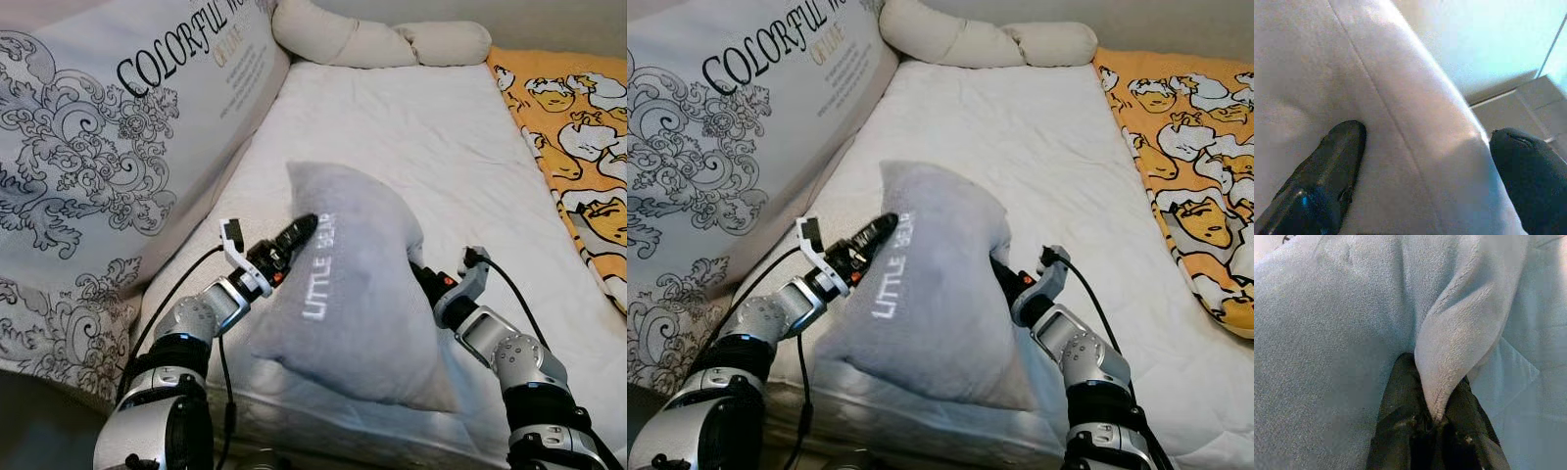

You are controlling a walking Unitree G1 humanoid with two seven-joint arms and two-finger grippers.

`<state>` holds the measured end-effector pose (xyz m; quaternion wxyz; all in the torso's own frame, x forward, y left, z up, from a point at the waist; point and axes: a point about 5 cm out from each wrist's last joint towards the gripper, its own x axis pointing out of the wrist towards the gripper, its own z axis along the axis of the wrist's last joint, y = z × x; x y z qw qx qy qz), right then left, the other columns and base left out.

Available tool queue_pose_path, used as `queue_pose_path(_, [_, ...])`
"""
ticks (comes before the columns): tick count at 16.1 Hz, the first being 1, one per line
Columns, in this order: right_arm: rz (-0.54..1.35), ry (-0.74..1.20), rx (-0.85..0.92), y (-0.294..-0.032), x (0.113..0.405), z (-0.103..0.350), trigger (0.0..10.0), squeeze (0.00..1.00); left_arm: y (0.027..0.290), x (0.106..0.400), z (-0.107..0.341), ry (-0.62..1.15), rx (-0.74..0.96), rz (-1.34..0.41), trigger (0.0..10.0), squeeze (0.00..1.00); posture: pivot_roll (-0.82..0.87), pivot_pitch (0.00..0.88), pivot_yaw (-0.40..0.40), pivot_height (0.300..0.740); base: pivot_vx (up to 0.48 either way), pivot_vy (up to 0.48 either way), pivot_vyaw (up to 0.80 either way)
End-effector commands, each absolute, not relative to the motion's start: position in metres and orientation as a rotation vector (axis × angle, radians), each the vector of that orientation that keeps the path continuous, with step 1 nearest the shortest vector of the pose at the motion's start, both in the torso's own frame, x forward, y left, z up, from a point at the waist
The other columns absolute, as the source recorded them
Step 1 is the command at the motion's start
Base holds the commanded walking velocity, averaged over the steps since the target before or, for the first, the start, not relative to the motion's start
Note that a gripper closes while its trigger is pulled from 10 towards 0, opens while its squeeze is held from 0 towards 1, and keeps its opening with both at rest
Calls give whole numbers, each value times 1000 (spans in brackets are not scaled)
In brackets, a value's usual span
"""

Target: Clean up the room

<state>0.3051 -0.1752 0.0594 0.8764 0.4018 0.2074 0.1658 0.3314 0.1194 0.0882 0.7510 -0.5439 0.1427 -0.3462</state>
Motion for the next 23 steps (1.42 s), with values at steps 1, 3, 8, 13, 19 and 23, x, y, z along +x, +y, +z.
queue_pose_path(1, [378,425,839,-171,306,63,0,0,116,331,93,313,-1216,-789,10000,1000,18,0,58,740,0,0,0])
queue_pose_path(3, [370,422,836,-173,303,61,0,0,109,324,90,354,-1207,-835,10000,1000,9,0,67,740,0,0,0])
queue_pose_path(8, [398,399,725,-175,302,63,0,0,94,315,77,512,-835,-882,10000,1000,3,0,86,740,0,0,0])
queue_pose_path(13, [443,343,564,-171,308,78,0,0,105,322,79,491,-569,-798,1569,0,1,0,110,740,0,0,0])
queue_pose_path(19, [501,272,538,-151,307,88,0,0,104,317,103,410,-618,-782,0,0,19,0,103,740,0,0,0])
queue_pose_path(23, [495,248,552,-150,306,93,0,0,103,313,107,391,-658,-713,0,0,24,0,97,740,0,0,0])
